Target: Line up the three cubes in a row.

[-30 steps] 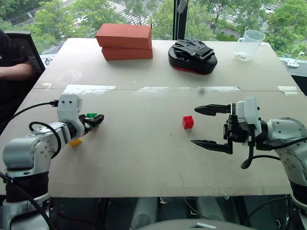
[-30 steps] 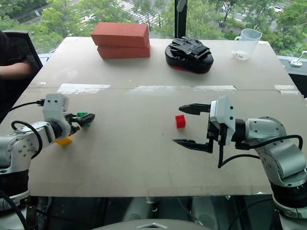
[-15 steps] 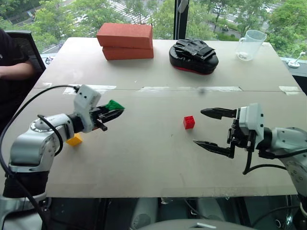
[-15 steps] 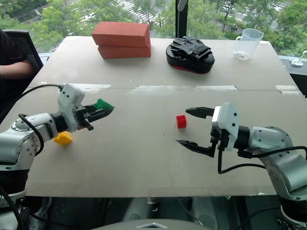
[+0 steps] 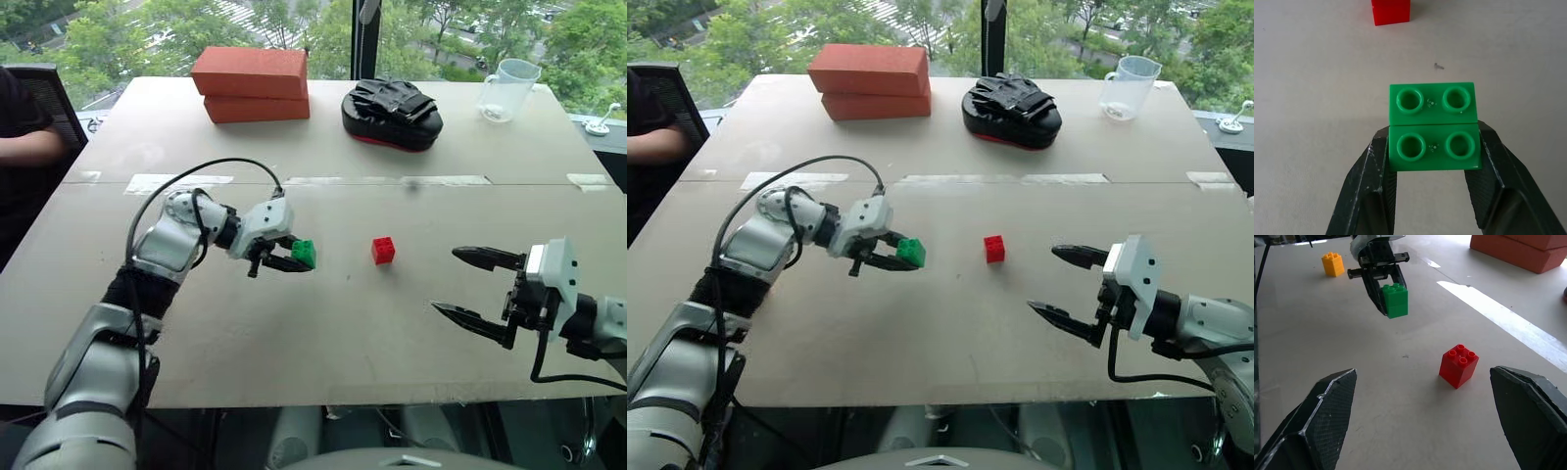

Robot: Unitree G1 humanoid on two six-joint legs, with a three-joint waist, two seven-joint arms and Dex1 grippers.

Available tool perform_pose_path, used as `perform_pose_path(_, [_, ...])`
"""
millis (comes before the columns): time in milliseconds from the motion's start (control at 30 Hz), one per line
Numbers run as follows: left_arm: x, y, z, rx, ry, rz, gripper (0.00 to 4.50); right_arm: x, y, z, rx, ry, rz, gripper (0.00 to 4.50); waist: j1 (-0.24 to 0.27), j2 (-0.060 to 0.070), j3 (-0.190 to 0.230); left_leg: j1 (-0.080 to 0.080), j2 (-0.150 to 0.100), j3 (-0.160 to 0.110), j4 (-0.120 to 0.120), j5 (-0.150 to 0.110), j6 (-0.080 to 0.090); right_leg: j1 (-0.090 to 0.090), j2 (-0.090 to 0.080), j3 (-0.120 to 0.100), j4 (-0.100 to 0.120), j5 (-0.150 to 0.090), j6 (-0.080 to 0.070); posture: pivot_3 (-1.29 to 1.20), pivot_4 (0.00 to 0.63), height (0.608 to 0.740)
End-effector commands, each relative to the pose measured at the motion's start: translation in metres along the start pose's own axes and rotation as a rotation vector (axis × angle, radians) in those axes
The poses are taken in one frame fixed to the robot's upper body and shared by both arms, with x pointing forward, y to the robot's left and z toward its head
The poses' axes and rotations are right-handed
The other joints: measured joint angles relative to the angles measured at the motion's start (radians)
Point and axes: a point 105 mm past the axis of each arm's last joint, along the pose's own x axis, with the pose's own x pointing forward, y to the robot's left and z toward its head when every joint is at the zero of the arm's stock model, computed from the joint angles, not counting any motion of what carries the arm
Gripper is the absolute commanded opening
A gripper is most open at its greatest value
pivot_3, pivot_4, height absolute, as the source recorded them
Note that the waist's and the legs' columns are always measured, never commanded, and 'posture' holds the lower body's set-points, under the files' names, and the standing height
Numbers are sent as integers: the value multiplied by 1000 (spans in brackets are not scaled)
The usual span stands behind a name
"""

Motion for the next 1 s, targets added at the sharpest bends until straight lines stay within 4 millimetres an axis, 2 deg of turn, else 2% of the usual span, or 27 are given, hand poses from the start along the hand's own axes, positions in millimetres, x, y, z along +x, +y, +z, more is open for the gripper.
perform_pose_path(33, [4,8,3,55,24,-8,1295,-5,1,12,-64,-24,-22,4500,-1,0,0,0,0,0,0,0,0,0,0,0,0,0,0,0,150,740])
perform_pose_path(167, [9,8,-2,51,49,-29,1295,-6,5,13,-63,-25,-29,4500,-2,0,0,0,1,2,2,0,0,0,0,2,0,1,1,0,150,740])
perform_pose_path(967, [34,22,4,14,77,22,1295,-7,13,12,-58,-9,-45,4500,3,-1,0,0,1,1,5,0,0,1,0,4,1,3,5,0,150,740])
perform_pose_path(1000, [35,21,3,8,81,16,1795,-8,13,12,-62,-10,-49,4500,3,-1,0,1,1,1,5,0,0,1,0,5,1,3,4,0,150,740])
